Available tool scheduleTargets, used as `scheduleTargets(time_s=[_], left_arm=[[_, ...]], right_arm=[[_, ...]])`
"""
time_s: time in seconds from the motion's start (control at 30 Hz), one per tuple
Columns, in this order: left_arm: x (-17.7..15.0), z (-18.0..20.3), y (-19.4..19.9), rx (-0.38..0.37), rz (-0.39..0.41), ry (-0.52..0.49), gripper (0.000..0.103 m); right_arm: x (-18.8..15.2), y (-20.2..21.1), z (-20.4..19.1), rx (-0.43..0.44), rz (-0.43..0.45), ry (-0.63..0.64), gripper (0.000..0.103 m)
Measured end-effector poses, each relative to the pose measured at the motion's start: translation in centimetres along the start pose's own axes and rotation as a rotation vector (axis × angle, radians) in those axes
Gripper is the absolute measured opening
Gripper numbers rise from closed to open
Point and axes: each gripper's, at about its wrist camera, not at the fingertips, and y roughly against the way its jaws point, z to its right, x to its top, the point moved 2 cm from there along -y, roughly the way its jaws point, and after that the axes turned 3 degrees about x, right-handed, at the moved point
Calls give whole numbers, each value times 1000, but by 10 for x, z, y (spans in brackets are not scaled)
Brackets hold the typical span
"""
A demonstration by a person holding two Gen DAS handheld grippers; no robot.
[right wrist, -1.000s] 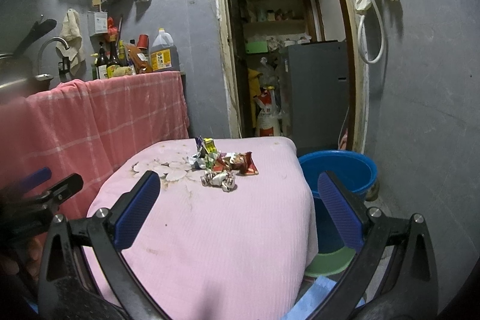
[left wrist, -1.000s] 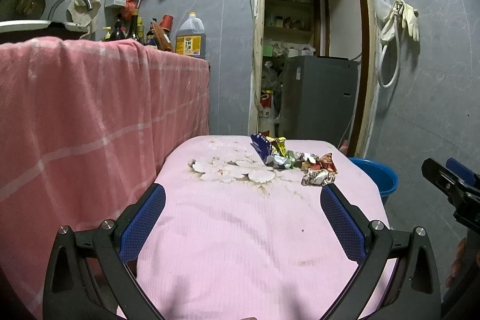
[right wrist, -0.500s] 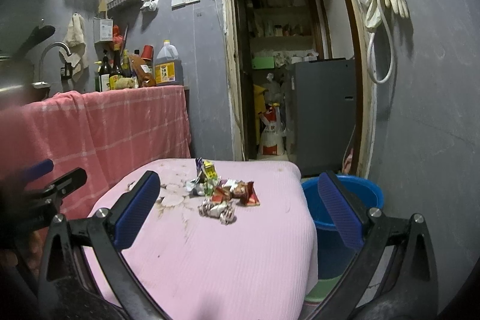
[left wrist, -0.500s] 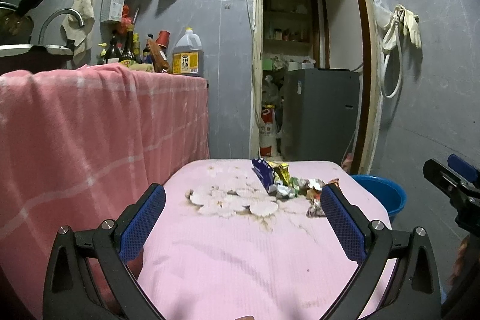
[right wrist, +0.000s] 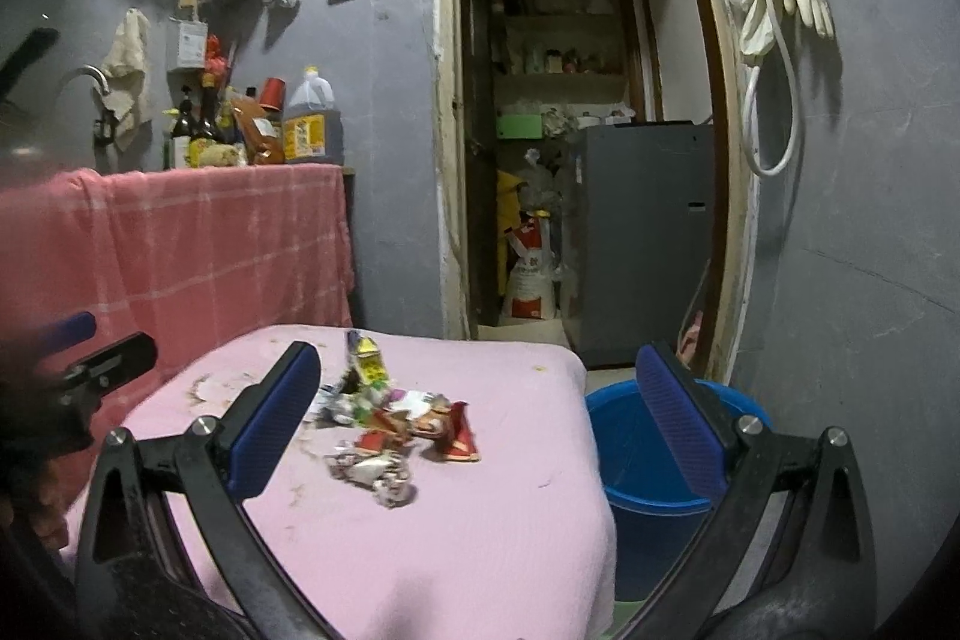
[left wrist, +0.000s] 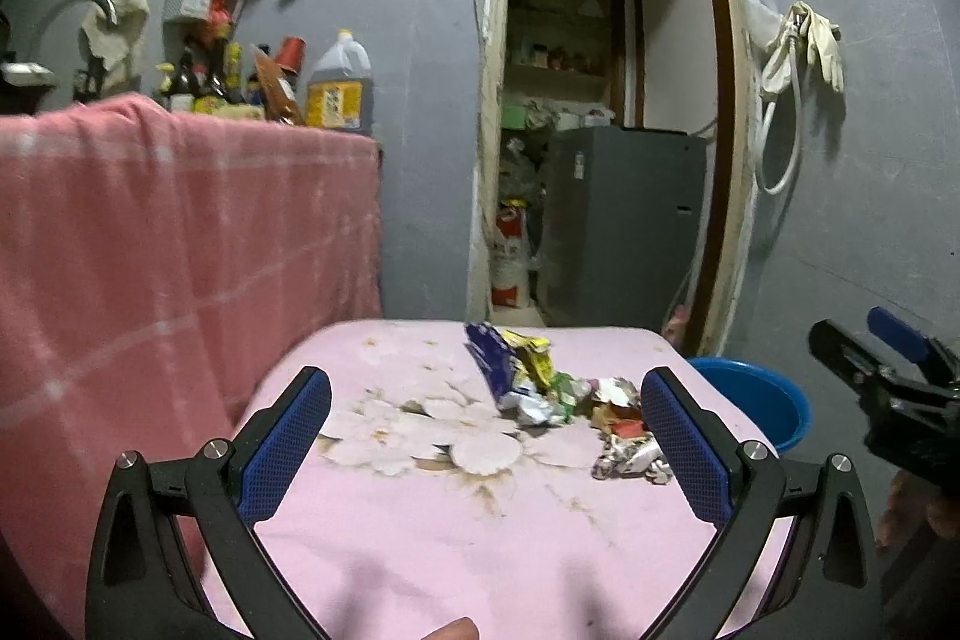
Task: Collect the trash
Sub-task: 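Grasp the white foil wrapper with the left tool while the right tool grasps the red wrapper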
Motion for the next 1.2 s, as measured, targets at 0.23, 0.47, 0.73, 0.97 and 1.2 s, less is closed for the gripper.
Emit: scheduleTargets(time_s=[0.23,0.47,0.73,0.97,1.2], left_arm=[[-12,16,-38,-56,-124,-6,101],[-27,30,-71,-201,-282,5,82],[-38,42,-100,-284,-417,-12,50],[-45,51,-124,-340,-497,-13,31],[-45,56,-130,-380,-514,-12,7]], right_arm=[[-15,-34,15,33,-88,19,103],[-32,-59,22,86,-177,13,103],[-41,-81,30,107,-246,-16,84],[-49,-103,34,133,-318,-37,70],[-56,-119,38,153,-376,-67,63]])
